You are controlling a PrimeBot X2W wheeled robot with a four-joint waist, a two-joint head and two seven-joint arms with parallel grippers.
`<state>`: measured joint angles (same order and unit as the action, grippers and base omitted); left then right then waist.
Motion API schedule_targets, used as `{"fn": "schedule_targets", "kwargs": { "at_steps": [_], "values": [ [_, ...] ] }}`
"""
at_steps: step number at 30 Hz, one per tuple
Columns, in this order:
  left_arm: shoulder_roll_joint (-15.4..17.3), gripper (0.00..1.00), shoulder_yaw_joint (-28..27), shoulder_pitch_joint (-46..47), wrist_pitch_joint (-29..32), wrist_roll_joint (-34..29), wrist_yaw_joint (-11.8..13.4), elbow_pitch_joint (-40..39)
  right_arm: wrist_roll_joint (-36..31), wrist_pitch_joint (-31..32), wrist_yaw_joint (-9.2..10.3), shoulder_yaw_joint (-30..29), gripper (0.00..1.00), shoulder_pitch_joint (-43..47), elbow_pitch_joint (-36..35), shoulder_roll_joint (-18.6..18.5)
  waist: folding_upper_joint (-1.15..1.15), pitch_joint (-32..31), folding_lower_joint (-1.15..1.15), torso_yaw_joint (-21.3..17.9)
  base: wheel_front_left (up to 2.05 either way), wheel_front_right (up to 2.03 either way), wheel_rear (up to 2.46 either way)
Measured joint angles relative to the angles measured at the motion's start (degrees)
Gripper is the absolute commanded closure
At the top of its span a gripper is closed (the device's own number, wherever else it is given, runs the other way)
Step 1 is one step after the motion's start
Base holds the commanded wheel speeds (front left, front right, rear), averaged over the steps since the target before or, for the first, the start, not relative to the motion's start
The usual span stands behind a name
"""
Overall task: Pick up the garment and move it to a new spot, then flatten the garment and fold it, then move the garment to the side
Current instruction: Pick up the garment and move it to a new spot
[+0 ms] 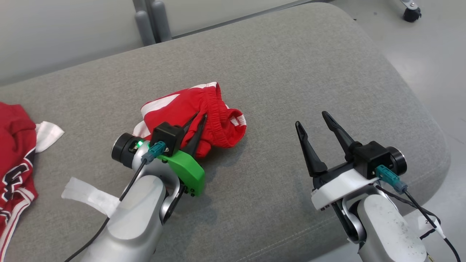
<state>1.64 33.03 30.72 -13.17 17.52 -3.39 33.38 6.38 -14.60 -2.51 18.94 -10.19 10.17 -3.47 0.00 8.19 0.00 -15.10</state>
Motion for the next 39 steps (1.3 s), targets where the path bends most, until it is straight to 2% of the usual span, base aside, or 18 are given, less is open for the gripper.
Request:
{"fn": "schedule_targets", "kwargs": {
  "at_steps": [3,7,8,10,11,12,19,23,28,39],
  "values": [
    [0.1,1.00,0.4,0.0,-0.1,0.6,1.5,0.5,0.2,0.0,-0.11,0.5,0.00,-0.4,0.0,0.1,0.00,0.7,0.00,-2.1,0.00,0.00,0.00],
    [0.1,1.00,1.7,0.0,-0.1,3.3,2.1,0.9,0.3,0.0,-0.16,0.8,0.00,-1.2,0.0,0.1,0.00,1.7,0.00,-4.6,0.00,0.00,0.00],
    [0.1,0.91,2.4,0.0,-0.2,3.8,2.4,0.9,0.4,0.0,-0.16,0.8,0.00,-1.2,0.0,0.2,0.00,2.0,0.00,-5.1,0.00,0.00,0.00],
    [0.2,0.45,3.5,0.0,-0.5,5.4,2.5,0.7,0.7,0.0,-0.13,0.7,0.00,-1.2,0.0,0.2,0.00,2.6,0.00,-6.0,0.00,0.00,0.00],
    [0.2,0.15,4.4,0.0,-0.6,6.1,2.5,0.7,0.7,0.0,-0.05,0.5,0.00,-1.2,0.0,0.2,0.00,3.0,0.00,-6.3,0.00,0.00,0.00],
    [0.2,0.00,5.2,0.0,-0.6,6.7,2.5,0.7,0.8,0.0,0.04,0.4,0.00,-1.2,0.0,0.2,0.00,3.3,0.00,-6.5,0.00,0.00,0.00],
    [0.3,0.00,9.0,0.2,-0.6,9.3,2.5,-0.5,1.2,0.0,0.22,-0.5,0.00,-1.2,0.0,0.2,0.00,4.6,0.00,-6.3,0.00,0.00,0.00],
    [0.5,0.00,10.3,1.0,-0.6,9.5,2.6,-0.9,1.2,0.0,1.07,-1.3,0.00,-1.2,0.0,0.3,0.00,4.5,0.00,-4.9,0.00,0.00,0.00],
    [0.5,0.00,11.4,3.1,-1.1,8.8,3.6,-2.4,1.2,0.0,1.11,-2.1,0.00,-1.2,-0.1,0.3,0.00,4.0,0.00,-2.6,0.00,0.00,0.00],
    [0.5,0.00,9.6,2.2,-1.1,6.2,6.5,-2.7,1.2,0.0,1.08,-3.3,0.00,-1.1,1.3,0.2,0.00,1.7,0.00,3.7,0.00,0.00,0.00]
  ]
}}
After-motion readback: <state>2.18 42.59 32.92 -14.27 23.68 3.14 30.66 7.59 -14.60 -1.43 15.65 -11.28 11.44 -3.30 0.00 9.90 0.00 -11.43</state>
